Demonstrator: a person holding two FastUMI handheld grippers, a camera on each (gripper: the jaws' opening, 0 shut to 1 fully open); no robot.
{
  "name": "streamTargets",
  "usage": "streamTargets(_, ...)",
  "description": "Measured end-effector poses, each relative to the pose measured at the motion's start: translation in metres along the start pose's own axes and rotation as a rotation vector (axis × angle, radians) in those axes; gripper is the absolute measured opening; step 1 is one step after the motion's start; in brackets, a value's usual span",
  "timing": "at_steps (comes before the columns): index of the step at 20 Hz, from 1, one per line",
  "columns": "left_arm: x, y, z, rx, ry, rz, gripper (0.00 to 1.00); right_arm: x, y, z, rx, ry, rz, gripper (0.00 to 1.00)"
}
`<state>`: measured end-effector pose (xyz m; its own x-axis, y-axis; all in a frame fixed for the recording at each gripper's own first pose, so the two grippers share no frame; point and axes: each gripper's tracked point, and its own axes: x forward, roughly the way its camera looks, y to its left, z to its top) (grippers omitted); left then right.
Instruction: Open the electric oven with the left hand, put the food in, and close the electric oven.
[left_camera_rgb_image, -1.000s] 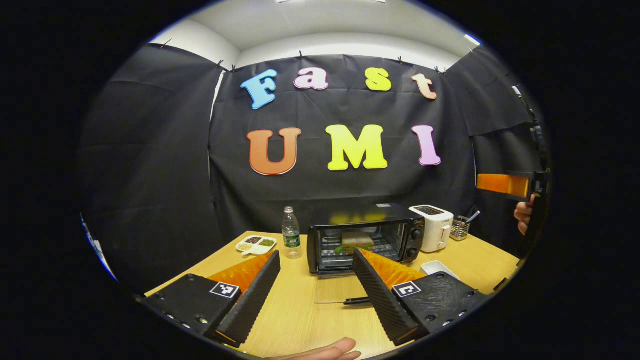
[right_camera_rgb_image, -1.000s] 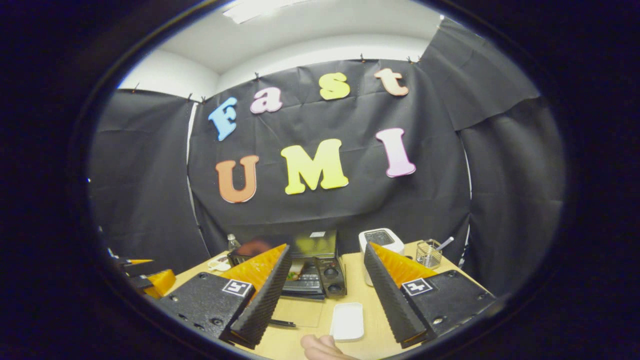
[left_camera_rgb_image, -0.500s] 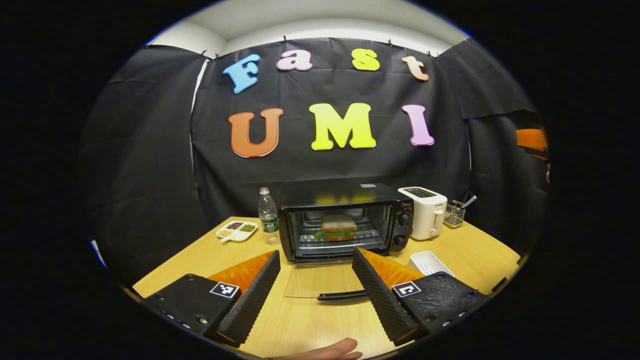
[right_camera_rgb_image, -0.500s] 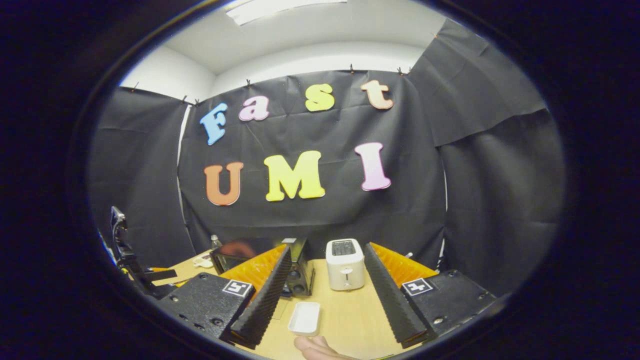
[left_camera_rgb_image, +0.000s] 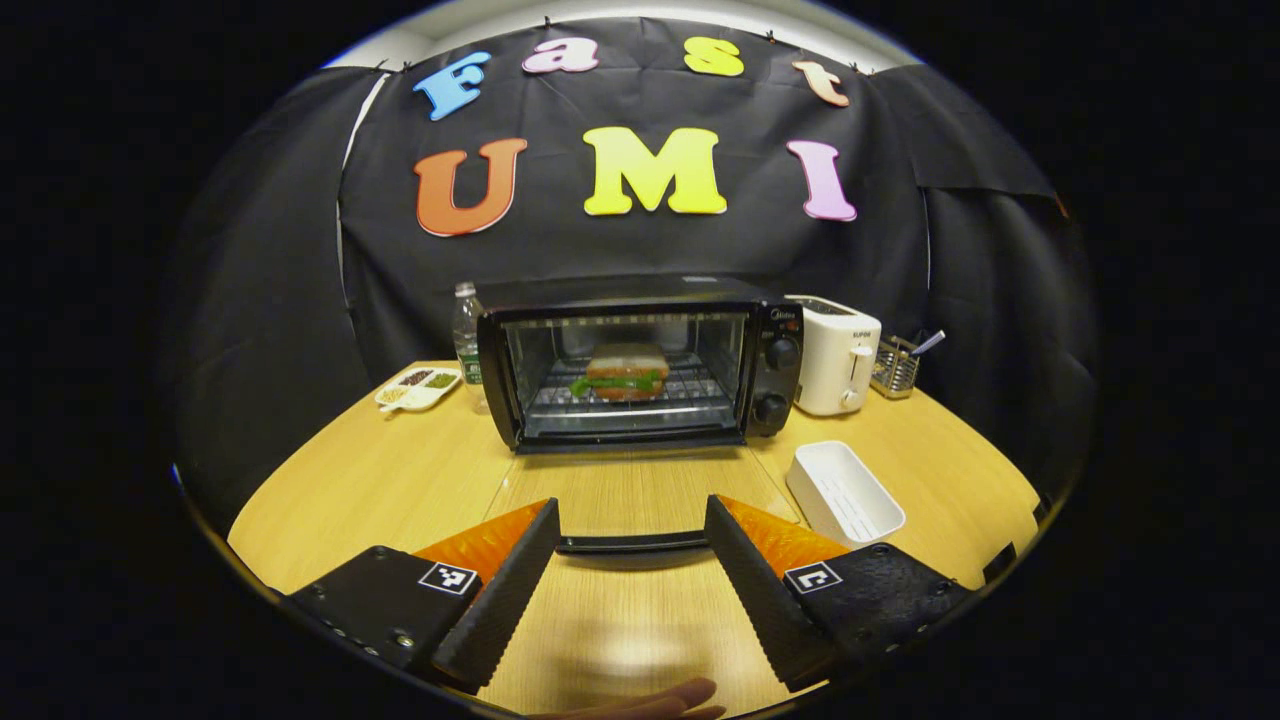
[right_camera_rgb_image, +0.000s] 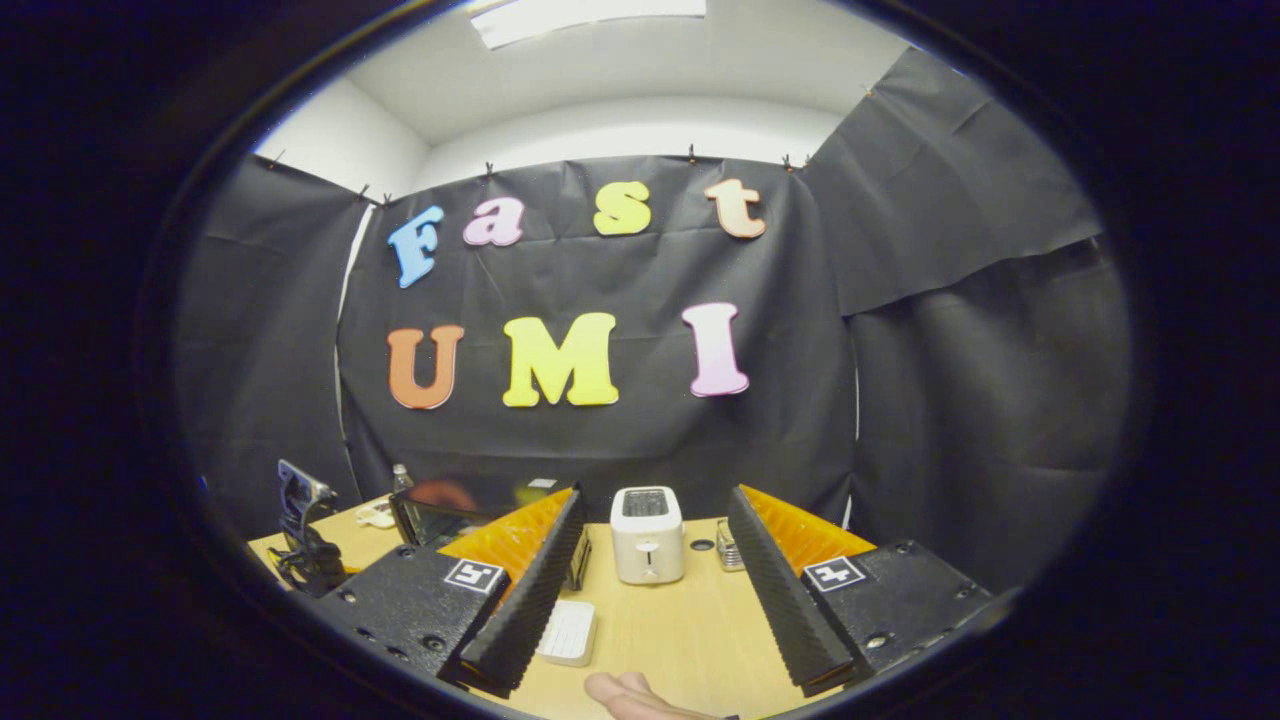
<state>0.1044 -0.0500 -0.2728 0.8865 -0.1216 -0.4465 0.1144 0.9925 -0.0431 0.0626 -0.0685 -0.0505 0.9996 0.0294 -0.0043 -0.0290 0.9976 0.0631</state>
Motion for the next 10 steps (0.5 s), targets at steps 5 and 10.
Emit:
streamTargets(5, 0.023, -0.01, -0.041, -0.044, 0.13, -0.006, 0.96, -0.006, -0.012, -0.007, 0.015, 0.01, -0.003, 0.94)
streamTargets(10, 0.039, -0.01, -0.064, -0.083, 0.218, 0.008, 0.94, -0.002, -0.017, -0.022, 0.038, 0.045, 0.005, 0.94)
